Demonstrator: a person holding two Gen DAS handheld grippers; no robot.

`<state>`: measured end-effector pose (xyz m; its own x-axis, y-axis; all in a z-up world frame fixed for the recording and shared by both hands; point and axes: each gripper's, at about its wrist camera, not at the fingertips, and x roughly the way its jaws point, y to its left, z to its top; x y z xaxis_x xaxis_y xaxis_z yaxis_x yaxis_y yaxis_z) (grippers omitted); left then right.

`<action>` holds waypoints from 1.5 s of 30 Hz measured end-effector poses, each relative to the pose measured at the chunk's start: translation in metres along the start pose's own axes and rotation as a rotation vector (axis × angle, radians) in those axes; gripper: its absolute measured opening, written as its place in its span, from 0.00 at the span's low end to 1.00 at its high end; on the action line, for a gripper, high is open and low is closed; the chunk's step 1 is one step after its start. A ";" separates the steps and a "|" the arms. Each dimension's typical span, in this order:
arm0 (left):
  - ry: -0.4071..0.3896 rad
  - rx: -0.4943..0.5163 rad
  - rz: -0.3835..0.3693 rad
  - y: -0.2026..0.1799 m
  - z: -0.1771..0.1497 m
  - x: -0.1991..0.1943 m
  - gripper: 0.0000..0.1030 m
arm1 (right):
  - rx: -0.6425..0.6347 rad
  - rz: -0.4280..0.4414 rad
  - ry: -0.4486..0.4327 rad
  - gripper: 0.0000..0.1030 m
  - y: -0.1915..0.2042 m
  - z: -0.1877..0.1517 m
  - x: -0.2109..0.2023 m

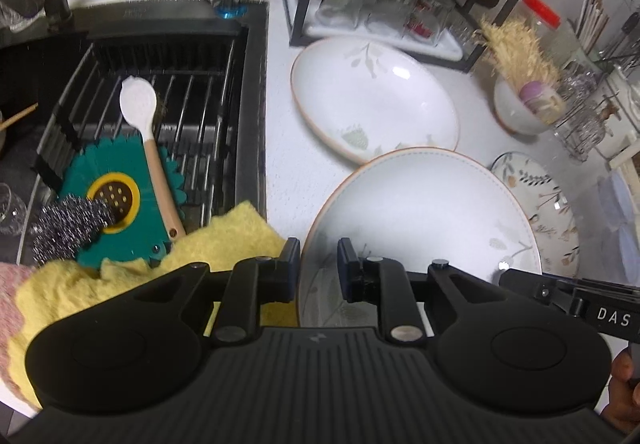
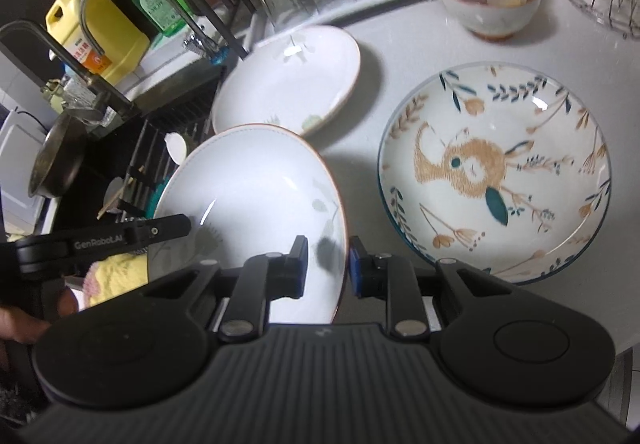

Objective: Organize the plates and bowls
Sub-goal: 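Close both grippers on the plate rim and tilt it up, then carry the white plate over the rabbit-print plate and lower it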

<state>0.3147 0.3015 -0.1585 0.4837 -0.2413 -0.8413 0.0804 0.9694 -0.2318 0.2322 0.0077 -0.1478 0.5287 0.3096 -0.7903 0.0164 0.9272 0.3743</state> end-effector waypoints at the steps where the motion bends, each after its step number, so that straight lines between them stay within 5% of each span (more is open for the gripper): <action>1: -0.007 -0.004 -0.007 0.000 0.003 -0.006 0.23 | 0.001 -0.002 -0.006 0.24 0.003 0.002 -0.005; 12: -0.030 0.006 -0.084 -0.012 0.043 -0.066 0.23 | 0.035 -0.025 -0.087 0.24 0.030 0.025 -0.061; 20: -0.033 0.058 -0.149 -0.035 0.064 -0.076 0.23 | 0.071 -0.064 -0.170 0.24 0.026 0.029 -0.089; 33: -0.016 0.092 -0.193 -0.115 0.072 -0.051 0.23 | 0.118 -0.112 -0.256 0.24 -0.040 0.037 -0.116; 45: 0.113 0.139 -0.133 -0.166 0.056 0.023 0.23 | 0.133 -0.184 -0.181 0.24 -0.106 0.043 -0.084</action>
<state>0.3617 0.1380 -0.1120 0.3604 -0.3634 -0.8591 0.2605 0.9236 -0.2814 0.2222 -0.1259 -0.1000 0.6494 0.0849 -0.7557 0.2311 0.9247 0.3025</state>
